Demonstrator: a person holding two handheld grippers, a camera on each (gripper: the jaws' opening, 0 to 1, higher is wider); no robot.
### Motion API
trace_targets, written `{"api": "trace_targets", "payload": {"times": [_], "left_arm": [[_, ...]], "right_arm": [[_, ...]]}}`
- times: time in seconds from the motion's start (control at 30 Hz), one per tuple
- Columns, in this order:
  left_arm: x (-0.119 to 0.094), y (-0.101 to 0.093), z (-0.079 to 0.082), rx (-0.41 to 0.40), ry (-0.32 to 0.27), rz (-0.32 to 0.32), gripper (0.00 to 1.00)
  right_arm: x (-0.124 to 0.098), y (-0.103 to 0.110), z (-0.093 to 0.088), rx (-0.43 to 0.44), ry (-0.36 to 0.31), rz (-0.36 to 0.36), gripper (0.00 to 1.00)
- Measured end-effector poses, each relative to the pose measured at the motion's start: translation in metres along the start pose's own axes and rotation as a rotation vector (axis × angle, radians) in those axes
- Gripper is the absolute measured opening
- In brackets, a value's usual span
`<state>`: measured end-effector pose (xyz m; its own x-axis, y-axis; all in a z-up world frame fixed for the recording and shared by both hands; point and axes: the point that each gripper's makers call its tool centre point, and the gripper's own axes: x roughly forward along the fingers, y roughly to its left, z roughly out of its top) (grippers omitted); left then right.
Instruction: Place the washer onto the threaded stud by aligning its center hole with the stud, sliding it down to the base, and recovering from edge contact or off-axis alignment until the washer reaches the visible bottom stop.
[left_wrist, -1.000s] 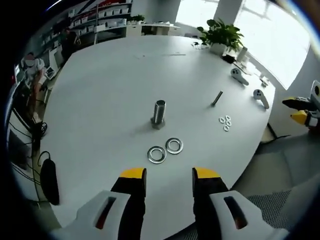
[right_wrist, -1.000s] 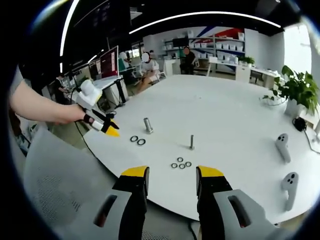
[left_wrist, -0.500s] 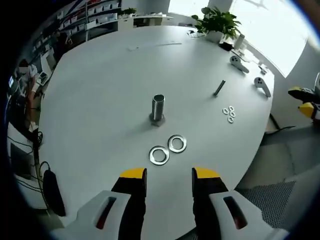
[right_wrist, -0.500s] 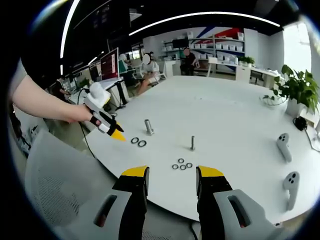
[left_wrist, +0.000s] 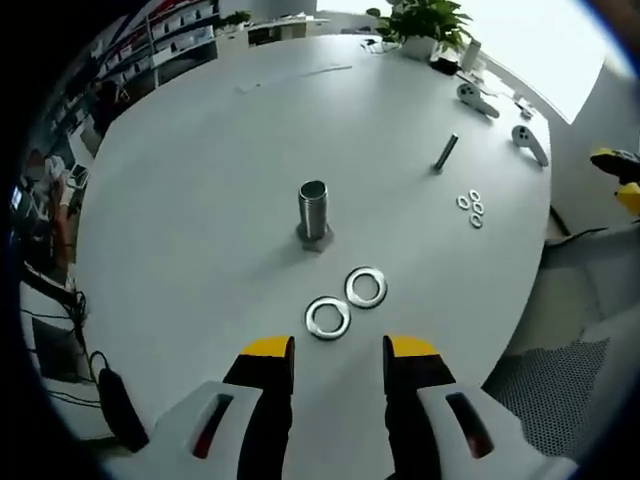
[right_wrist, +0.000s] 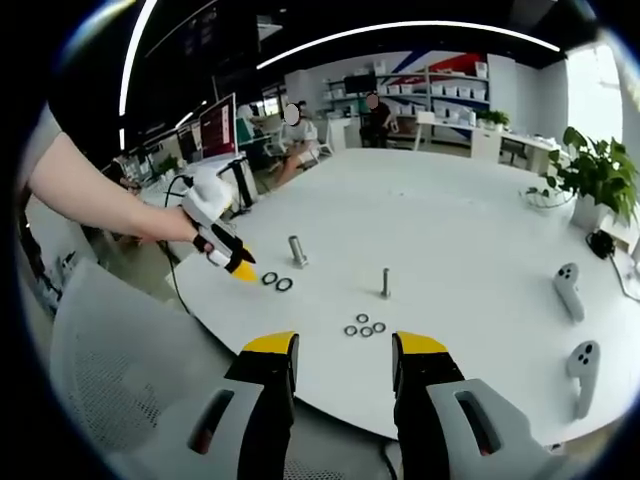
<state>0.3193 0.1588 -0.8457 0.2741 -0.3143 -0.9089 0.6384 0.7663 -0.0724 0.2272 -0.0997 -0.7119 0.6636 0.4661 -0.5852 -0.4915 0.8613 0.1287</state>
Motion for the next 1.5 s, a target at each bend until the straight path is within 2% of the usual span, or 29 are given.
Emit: {"api": "trace_targets", "payload": {"times": [0.17,0.37,0.47,0.97,1.03,1.1,1.13,1.23,1.5], "left_arm": [[0.006,0.006,-0.002,0.011,0.041,0.008,0.34],[0.012,0.007,0.004,0.048,0.054,0.006,0.34],[0.019,0.010,0.001,0.059,0.080,0.007,0.34],[0.032,0.004,-0.001,0.132,0.146,-0.002,0.32],[0.032,0.005,0.001,0.148,0.144,0.003,0.31],[0.033,0.005,0.001,0.194,0.159,0.001,0.32],[0.033,0.006,0.000,0.242,0.183,0.005,0.32],[0.035,0.000,0.001,0.254,0.187,-0.005,0.29],[0.035,0.002,0.002,0.287,0.241,-0.015,0.28]], "right_arm": [[0.000,-0.001,0.000,0.001,-0.001,-0.003,0.40],[0.000,0.000,0.000,0.002,0.001,-0.004,0.40],[-0.001,-0.001,0.000,0.000,-0.004,-0.008,0.40],[-0.001,-0.002,0.001,0.008,-0.009,-0.006,0.39],[0.000,-0.002,-0.001,0.007,-0.003,-0.006,0.39],[-0.001,-0.003,0.000,0.006,-0.006,-0.010,0.39],[-0.001,-0.002,0.000,0.005,-0.007,-0.009,0.38],[0.000,-0.002,-0.001,0.006,-0.001,-0.004,0.38],[0.000,-0.001,-0.001,0.013,-0.001,0.002,0.37]]}}
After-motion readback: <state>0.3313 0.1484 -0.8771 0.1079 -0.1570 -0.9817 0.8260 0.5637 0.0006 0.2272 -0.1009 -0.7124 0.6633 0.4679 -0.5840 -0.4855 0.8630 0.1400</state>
